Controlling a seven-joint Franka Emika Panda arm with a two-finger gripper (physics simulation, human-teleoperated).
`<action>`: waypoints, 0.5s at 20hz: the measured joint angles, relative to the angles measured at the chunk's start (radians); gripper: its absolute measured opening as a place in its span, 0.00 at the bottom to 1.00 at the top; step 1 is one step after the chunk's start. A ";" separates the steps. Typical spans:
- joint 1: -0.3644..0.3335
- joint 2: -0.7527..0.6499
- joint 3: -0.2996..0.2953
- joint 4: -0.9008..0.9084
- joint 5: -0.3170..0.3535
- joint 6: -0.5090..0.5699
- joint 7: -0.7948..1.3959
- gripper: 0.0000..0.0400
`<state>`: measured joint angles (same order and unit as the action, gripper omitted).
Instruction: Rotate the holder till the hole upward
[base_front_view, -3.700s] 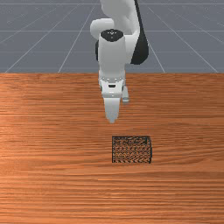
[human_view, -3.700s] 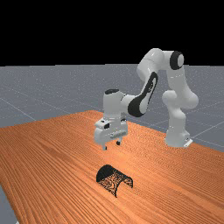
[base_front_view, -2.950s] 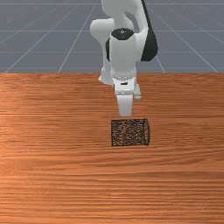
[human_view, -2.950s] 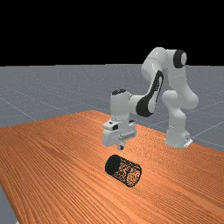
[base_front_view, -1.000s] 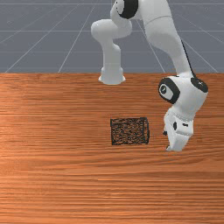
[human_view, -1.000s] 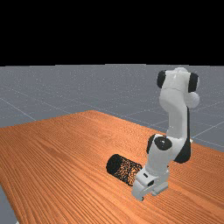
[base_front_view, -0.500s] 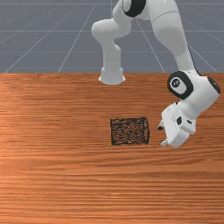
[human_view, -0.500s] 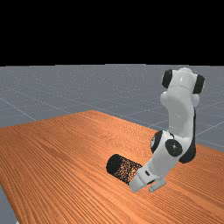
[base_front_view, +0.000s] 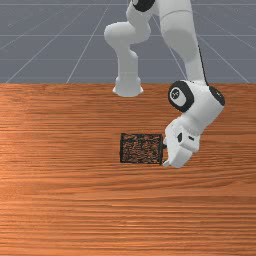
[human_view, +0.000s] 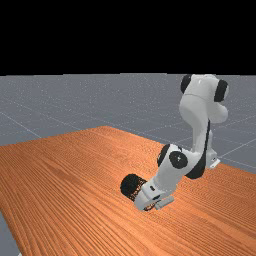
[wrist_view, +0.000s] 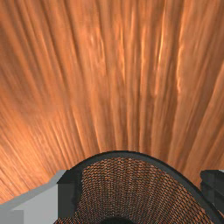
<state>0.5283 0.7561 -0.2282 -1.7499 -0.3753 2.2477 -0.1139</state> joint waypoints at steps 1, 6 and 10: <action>-0.015 -0.010 0.008 -0.016 0.011 0.022 -0.016 1.00; -0.042 -0.023 0.007 -0.041 0.012 0.043 -0.052 1.00; -0.041 -0.048 0.000 -0.046 0.014 0.028 -0.044 1.00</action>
<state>0.4876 0.7080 -0.2279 -1.7964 -0.3616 2.2755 -0.1581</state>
